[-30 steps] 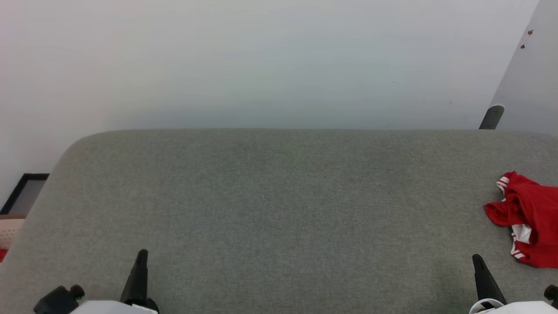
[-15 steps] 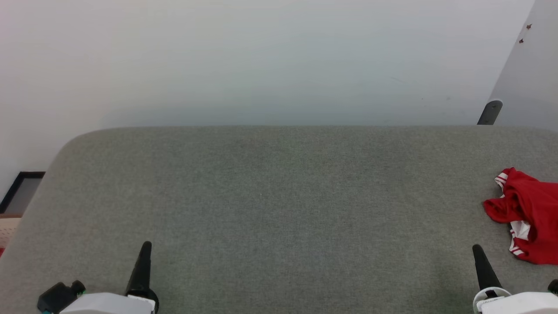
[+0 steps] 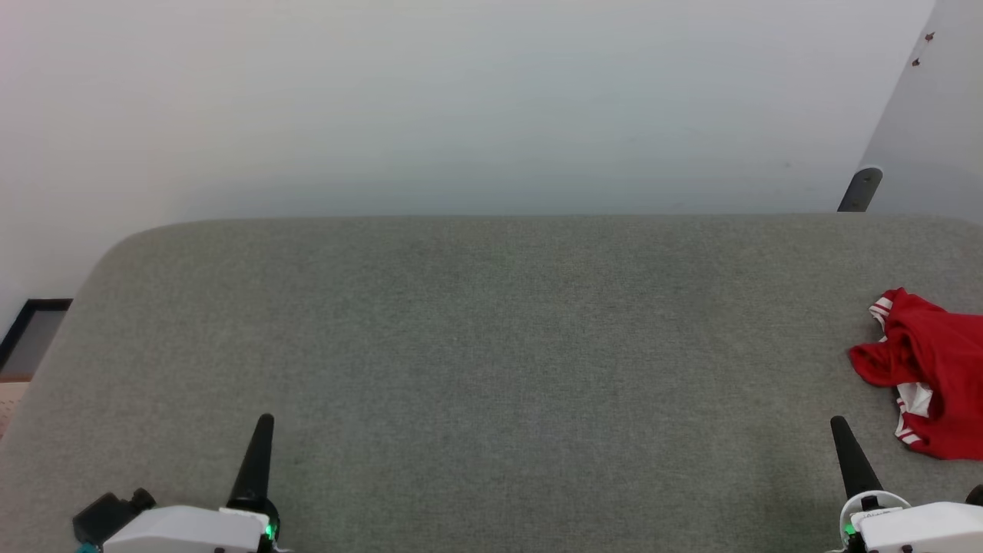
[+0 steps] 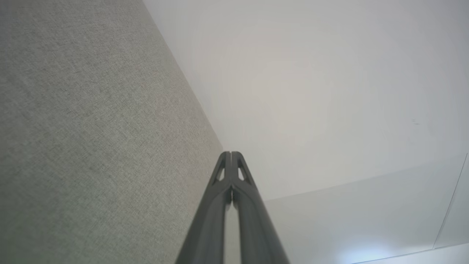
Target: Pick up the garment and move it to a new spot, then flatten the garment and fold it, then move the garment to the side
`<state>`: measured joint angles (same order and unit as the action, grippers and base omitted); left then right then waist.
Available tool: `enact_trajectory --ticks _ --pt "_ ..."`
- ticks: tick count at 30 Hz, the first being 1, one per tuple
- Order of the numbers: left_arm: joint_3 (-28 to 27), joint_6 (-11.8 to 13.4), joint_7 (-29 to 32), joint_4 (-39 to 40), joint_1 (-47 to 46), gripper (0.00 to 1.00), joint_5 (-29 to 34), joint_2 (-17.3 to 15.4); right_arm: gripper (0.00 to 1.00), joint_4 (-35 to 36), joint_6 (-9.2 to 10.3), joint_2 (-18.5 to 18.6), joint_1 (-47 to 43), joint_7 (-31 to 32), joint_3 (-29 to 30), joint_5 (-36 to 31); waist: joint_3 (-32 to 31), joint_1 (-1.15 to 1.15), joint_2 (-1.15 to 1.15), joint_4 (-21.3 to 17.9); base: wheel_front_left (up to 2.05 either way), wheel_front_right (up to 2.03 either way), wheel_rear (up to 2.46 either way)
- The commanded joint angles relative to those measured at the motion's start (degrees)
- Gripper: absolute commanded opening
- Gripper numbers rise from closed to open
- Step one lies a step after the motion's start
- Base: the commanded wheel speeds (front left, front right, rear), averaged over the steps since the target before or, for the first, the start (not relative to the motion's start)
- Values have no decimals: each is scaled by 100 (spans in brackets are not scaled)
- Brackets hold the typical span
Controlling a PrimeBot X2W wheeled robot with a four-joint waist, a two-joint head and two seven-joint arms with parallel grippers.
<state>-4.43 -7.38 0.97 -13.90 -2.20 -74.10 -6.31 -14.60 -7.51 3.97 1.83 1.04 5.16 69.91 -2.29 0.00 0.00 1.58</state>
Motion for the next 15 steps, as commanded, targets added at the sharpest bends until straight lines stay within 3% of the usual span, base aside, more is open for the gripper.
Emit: enact_trajectory --ticks 1,15 --pt "-32 -12 18 28 -129 0 -77 -8 0 48 1 -7 117 19 23 103 4 0 0 -3 0 0 0" --pt "-97 -15 204 14 -232 0 -676 117 0 55 2 -42 251 204 71 823 75 0 0 -48 0 0 0"
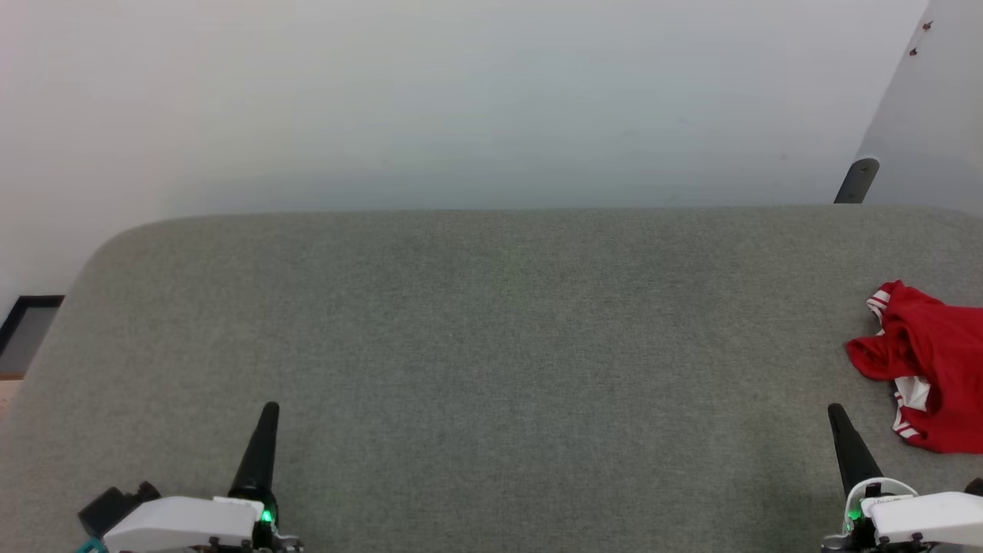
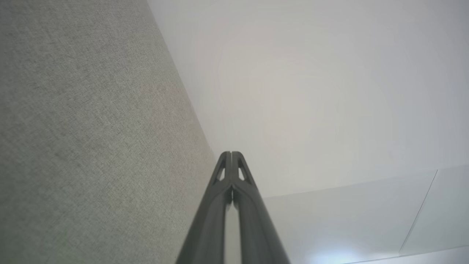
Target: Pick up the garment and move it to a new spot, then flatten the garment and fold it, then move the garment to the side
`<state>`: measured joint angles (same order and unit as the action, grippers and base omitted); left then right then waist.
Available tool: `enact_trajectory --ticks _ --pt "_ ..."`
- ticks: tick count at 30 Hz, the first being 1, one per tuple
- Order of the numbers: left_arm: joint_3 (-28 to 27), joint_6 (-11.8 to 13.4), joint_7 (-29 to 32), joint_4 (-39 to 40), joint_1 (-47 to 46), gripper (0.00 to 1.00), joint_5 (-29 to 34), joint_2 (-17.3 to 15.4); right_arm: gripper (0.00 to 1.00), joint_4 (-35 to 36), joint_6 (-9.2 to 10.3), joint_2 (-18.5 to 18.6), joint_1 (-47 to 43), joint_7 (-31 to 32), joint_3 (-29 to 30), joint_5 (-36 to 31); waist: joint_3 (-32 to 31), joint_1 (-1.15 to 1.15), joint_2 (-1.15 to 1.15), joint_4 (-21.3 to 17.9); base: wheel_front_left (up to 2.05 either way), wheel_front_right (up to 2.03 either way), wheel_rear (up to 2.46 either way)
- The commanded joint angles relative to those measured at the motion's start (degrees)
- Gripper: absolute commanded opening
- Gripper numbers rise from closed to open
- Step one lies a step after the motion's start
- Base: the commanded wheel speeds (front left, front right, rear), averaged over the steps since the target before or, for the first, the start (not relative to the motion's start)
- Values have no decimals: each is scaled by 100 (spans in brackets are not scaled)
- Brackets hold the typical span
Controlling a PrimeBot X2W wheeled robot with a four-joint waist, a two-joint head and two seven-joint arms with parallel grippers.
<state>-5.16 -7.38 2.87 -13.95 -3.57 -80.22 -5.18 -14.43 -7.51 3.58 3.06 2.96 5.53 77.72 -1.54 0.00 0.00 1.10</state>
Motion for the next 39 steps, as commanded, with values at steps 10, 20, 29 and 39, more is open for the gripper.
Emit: enact_trajectory --ticks 10,20,29,39 --pt "-66 -16 135 8 -156 0 -447 77 0 43 2 -26 192 128 60 516 51 0 0 -33 0 0 0" --pt "-105 -18 251 -1 -228 0 -803 155 0 48 2 -52 258 243 80 955 101 0 0 -65 0 0 0" --pt "-140 -19 342 -11 -273 0 -1094 216 0 51 2 -73 330 330 99 1324 147 0 0 -94 0 0 0" --pt "-151 -20 388 -15 -301 0 -1225 240 0 46 2 -83 335 377 105 1477 172 0 0 -110 0 0 0"
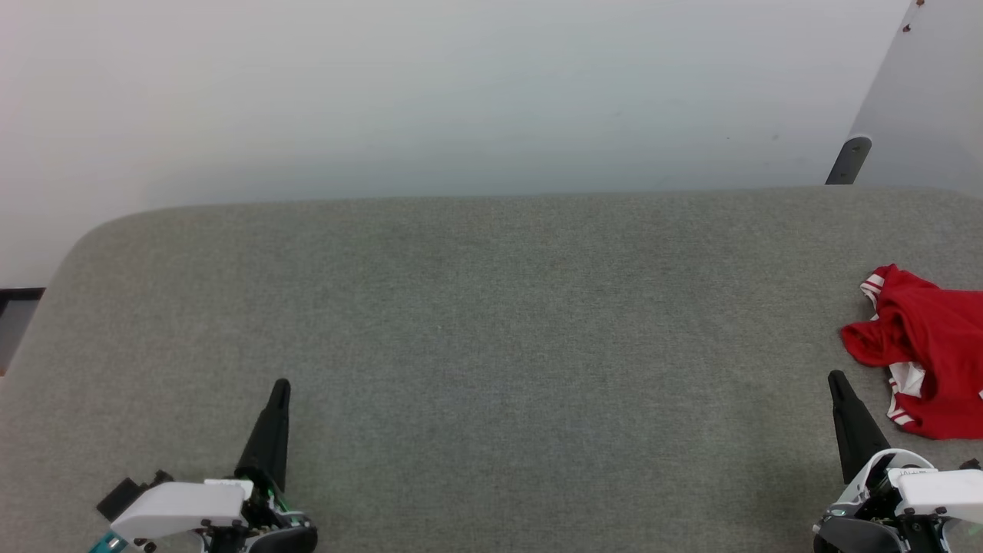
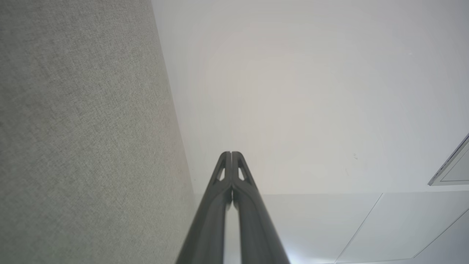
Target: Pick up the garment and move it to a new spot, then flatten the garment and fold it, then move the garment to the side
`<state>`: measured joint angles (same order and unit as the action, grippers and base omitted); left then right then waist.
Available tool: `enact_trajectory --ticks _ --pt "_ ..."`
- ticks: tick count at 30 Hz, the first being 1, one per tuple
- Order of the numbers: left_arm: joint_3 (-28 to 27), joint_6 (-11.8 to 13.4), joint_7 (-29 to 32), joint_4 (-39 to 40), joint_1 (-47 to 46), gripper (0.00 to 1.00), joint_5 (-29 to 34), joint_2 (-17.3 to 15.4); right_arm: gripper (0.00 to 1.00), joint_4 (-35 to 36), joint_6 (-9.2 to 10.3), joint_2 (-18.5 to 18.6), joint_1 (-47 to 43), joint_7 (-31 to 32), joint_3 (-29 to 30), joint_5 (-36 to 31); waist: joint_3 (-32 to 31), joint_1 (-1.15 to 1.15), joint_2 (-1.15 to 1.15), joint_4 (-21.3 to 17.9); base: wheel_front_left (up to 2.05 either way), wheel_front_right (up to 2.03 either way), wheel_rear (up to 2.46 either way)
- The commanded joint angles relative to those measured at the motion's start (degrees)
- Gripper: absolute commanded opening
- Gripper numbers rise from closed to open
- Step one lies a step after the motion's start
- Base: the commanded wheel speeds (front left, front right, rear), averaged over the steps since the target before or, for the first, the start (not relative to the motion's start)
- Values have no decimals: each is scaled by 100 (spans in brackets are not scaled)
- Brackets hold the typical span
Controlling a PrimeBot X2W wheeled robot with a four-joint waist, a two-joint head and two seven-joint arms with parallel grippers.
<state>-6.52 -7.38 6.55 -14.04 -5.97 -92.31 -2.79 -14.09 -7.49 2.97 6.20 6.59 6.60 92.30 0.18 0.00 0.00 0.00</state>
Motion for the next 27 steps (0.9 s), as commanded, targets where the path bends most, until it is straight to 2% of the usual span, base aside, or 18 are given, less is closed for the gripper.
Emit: enact_trajectory --ticks 1,27 --pt "-15 -20 20 -6 -59 0 -16 1 0 12 0 -22 21 14 -2 19 0 0 0 0 0 0 0" --pt "-14 -20 19 -5 -58 0 -17 1 0 12 -1 -21 21 13 -3 20 0 0 0 0 0 0 0"
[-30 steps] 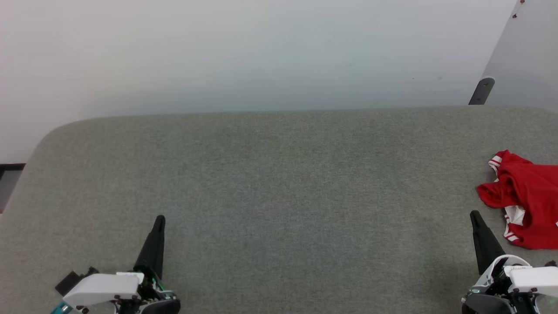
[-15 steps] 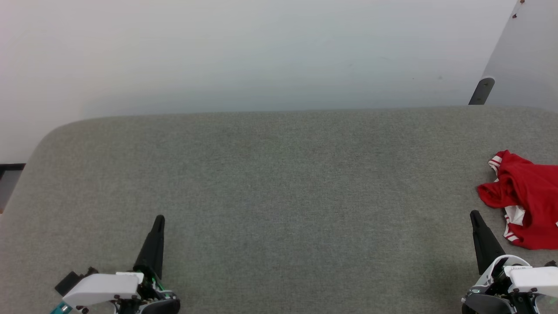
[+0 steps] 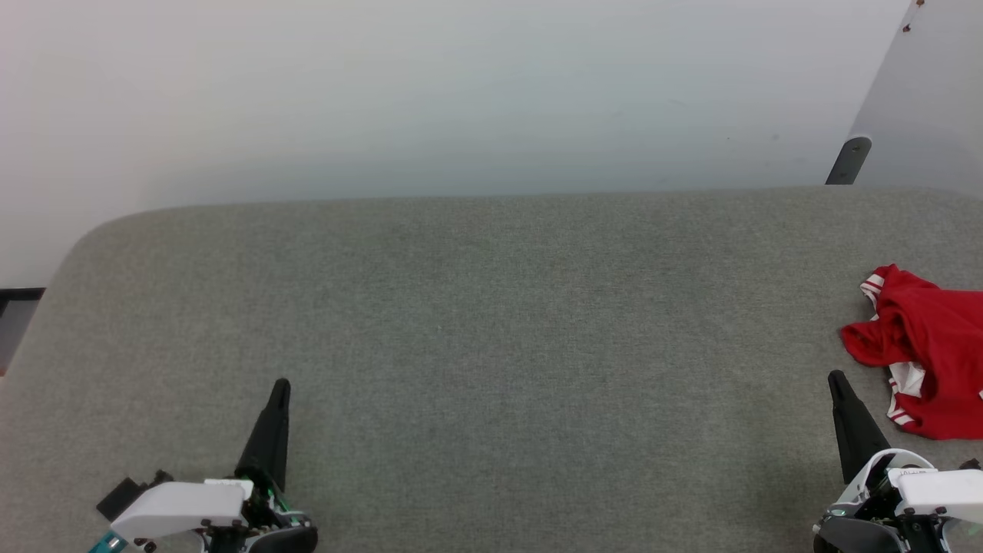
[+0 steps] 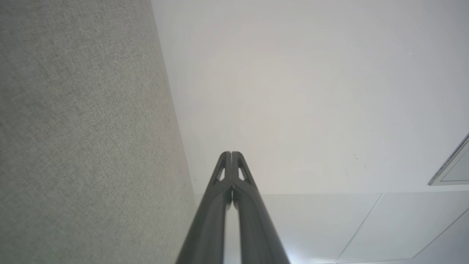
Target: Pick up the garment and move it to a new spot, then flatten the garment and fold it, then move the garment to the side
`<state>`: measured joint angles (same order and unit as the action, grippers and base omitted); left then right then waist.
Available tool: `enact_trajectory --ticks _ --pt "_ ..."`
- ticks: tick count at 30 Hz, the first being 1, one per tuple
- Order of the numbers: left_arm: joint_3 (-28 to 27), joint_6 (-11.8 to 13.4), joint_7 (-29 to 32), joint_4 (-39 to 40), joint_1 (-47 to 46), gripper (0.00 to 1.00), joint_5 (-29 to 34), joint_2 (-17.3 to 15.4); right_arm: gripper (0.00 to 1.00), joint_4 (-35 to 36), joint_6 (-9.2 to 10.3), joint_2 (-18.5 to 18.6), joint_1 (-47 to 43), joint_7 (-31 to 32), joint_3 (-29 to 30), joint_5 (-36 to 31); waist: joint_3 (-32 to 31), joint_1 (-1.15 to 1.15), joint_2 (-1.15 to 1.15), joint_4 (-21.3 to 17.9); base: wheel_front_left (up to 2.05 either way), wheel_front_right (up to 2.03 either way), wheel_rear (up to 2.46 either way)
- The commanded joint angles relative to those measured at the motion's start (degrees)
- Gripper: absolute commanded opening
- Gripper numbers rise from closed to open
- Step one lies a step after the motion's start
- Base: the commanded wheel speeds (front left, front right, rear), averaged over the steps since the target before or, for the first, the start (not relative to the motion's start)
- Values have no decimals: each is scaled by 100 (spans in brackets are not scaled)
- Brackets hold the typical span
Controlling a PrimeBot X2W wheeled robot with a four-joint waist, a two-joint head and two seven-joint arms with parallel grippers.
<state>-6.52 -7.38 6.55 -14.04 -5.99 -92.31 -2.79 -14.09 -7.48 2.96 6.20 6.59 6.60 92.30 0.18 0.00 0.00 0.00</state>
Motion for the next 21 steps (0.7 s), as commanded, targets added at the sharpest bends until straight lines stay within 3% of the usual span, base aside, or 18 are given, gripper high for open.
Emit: enact_trajectory --ticks 1,21 --pt "-13 -20 19 -5 -56 0 -17 1 0 12 -2 -20 21 13 -3 20 0 0 0 0 0 0 0" --pt "-13 -20 18 -5 -56 0 -18 1 0 12 -2 -20 21 12 -4 21 0 0 0 0 0 0 0"
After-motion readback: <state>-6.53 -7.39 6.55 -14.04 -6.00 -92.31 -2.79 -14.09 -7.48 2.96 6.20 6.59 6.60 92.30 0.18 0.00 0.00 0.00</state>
